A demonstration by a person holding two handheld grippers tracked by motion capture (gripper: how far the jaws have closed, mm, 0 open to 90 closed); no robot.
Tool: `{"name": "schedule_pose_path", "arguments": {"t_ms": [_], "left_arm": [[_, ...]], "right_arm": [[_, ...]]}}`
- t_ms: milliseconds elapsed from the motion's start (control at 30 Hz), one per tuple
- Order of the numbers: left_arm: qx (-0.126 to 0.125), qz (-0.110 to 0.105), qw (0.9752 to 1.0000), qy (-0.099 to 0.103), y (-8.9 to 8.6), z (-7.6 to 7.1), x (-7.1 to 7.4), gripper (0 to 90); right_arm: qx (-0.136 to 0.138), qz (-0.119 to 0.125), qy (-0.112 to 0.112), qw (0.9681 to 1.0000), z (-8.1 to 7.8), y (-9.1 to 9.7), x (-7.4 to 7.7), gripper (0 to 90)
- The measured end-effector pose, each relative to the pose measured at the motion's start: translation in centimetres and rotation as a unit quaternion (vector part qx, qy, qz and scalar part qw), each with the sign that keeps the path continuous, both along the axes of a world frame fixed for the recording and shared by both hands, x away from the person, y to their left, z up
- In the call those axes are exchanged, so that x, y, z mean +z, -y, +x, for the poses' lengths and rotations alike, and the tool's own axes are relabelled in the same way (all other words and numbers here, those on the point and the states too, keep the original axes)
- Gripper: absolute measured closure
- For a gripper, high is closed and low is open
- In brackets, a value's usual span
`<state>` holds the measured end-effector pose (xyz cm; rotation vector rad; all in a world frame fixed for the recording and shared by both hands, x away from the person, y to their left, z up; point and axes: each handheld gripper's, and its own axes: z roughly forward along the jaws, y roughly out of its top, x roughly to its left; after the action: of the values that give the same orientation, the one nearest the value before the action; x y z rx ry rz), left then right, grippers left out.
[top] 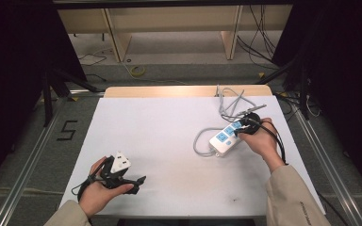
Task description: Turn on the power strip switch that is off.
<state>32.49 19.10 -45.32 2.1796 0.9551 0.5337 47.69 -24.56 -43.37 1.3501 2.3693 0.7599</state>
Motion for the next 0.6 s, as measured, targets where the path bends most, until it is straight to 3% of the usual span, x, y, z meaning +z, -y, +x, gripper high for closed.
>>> {"name": "schedule_pose_path", "arguments": {"t_ms": [600], "left_arm": [[0.004, 0.001, 1.0000, -0.001, 0.0, 0.0, -0.1, 10.9]], "right_arm": [[0.008, 0.014, 0.025, 0.9996, -1.5, 0.5, 0.9, 72.4]]}}
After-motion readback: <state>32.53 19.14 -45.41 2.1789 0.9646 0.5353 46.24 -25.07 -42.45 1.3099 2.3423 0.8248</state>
